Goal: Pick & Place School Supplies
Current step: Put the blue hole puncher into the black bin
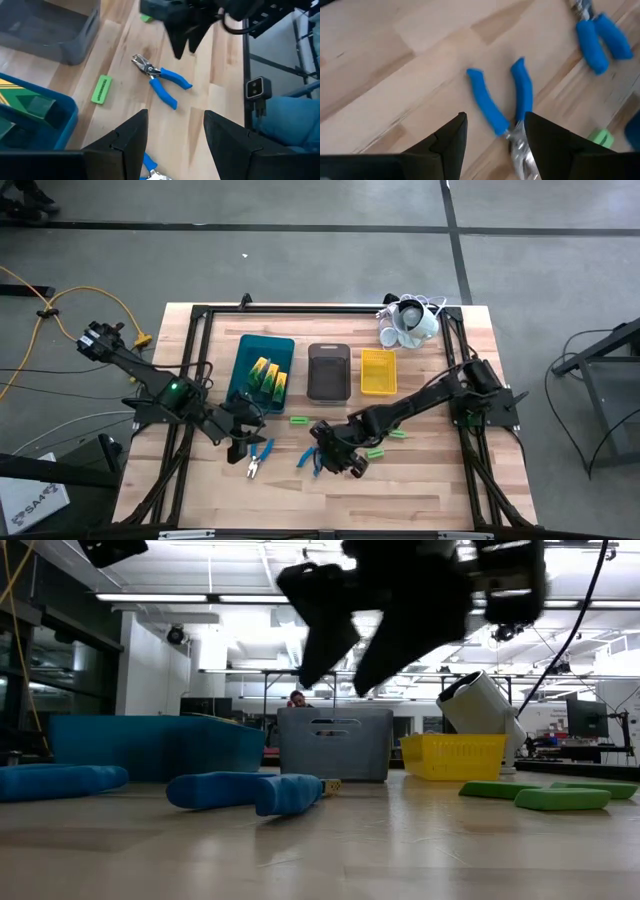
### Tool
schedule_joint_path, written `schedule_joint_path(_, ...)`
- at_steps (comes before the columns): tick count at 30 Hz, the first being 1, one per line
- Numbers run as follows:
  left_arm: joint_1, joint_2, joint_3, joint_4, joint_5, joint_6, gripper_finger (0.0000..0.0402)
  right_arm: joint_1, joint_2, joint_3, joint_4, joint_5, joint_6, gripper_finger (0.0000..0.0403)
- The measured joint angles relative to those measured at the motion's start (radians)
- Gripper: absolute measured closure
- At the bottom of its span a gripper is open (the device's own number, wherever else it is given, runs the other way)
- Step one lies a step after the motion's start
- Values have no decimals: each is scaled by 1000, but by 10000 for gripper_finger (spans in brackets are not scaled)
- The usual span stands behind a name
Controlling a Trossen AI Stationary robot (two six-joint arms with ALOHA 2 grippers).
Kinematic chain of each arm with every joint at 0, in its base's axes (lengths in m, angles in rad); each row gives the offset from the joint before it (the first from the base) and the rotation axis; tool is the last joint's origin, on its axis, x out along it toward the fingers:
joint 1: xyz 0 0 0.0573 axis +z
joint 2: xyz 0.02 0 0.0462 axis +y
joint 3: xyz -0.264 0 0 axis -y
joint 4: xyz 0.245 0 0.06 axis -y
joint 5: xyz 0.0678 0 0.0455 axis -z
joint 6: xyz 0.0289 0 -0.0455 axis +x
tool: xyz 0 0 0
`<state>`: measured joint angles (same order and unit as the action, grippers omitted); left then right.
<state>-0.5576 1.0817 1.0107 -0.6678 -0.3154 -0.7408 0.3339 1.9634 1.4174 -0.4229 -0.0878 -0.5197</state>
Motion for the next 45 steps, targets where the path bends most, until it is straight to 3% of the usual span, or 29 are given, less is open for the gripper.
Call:
schedule_joint_path(10, -4, 0, 0, 21, 0, 0, 214, -14, 95, 2, 89, -46, -64, 213)
schedule_joint_path(32, -4, 0, 0, 24, 1, 0, 214, -28, 173, 1, 185, -69, -113, 216)
schedule_joint_path(45, -4, 0, 0, 24, 1, 1, 214, -35, 173, 1, 196, -72, -113, 323)
